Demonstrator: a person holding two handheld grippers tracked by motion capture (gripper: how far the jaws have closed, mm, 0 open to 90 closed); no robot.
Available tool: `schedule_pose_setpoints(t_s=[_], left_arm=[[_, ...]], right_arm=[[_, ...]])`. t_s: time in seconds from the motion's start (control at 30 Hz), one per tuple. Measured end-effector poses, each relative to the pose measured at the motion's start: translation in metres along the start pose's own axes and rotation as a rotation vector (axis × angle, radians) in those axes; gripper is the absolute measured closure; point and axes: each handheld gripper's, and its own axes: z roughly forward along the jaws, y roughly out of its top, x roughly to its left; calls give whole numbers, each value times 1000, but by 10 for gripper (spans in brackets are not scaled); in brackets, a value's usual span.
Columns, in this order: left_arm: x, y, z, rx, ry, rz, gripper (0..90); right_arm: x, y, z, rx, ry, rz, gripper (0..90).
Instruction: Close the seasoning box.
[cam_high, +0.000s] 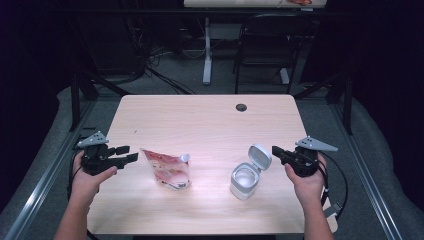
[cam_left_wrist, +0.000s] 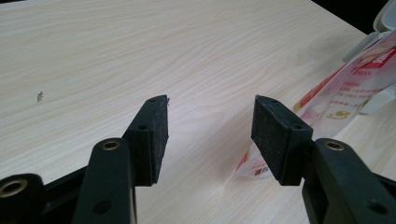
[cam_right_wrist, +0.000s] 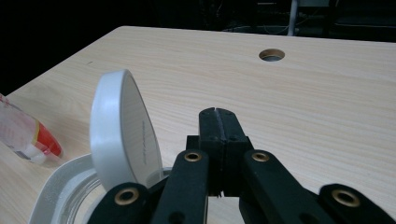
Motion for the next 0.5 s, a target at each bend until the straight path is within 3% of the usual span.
schedule_pose_setpoints(t_s=[0.5], left_arm=[[0,2,1,-2,-6,7,462]], right_arm=[[14,5,-1,-2,45,-25,900]])
